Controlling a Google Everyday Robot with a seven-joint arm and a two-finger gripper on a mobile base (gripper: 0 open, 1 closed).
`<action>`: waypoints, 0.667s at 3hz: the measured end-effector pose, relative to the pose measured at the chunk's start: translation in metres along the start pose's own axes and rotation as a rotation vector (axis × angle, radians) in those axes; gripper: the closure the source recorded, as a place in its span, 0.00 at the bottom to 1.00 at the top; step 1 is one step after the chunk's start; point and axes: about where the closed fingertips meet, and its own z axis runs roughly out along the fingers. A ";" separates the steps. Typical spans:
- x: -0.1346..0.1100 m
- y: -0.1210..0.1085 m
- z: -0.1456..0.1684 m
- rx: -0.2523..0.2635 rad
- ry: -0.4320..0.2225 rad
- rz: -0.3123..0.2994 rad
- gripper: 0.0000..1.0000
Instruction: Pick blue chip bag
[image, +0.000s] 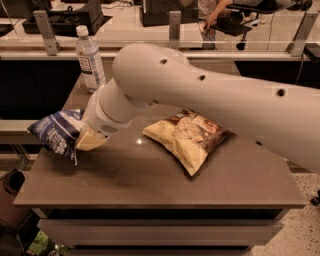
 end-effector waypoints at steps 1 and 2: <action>-0.016 -0.021 -0.044 0.078 -0.049 -0.053 1.00; -0.026 -0.034 -0.070 0.119 -0.081 -0.083 1.00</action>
Offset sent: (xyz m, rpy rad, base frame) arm 0.0234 -0.0397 0.1061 0.1263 -0.1882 0.0105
